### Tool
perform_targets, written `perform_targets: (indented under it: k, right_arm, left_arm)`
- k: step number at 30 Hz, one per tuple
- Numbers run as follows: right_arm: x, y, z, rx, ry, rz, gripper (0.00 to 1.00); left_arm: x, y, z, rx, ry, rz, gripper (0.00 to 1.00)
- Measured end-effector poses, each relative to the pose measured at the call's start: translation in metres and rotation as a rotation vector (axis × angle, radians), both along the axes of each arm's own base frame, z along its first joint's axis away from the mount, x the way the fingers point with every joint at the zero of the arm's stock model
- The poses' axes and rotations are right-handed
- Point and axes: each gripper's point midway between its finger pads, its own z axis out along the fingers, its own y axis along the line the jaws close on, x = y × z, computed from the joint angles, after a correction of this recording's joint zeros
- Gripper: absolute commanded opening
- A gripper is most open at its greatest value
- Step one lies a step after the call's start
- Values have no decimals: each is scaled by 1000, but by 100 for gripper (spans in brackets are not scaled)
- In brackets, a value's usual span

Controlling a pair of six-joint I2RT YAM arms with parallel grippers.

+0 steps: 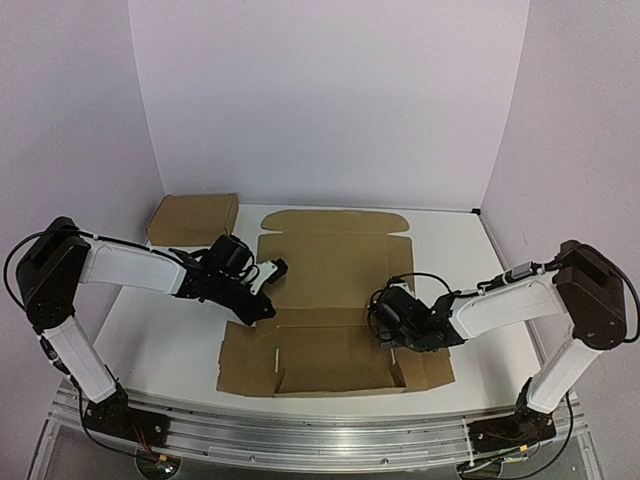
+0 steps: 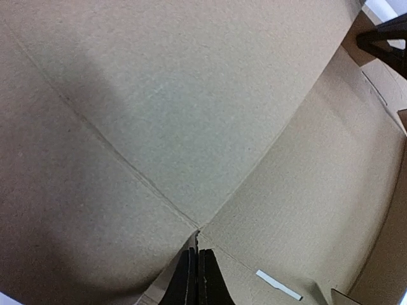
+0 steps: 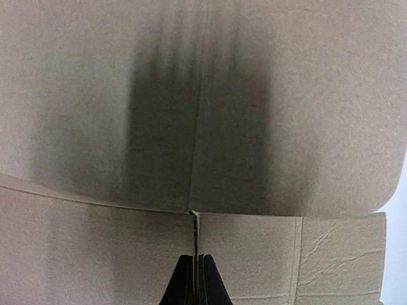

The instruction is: Fold the paper box

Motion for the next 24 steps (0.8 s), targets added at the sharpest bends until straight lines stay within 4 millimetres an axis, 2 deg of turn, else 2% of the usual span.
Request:
perform_targets:
  k: [8, 11, 15, 18, 20, 24]
  right_arm:
    - [6, 2, 2, 42, -11, -75, 0]
    - [10, 6, 2, 78, -9, -122, 0]
    - [19, 20, 1, 126, -5, -179, 1]
    - [27, 34, 4, 165, 0, -206, 12]
    - [31, 44, 8, 195, 5, -215, 23]
    - [32, 58, 19, 235, 16, -196, 47]
  left_arm:
    - [9, -4, 0, -39, 95, 142, 0]
    - [21, -4, 2, -35, 115, 232, 0]
    - [47, 4, 4, -25, 114, 386, 0]
    - [71, 11, 6, -25, 86, 492, 0]
    - [82, 13, 8, -37, 62, 538, 0]
    - [89, 14, 4, -50, 25, 566, 0]
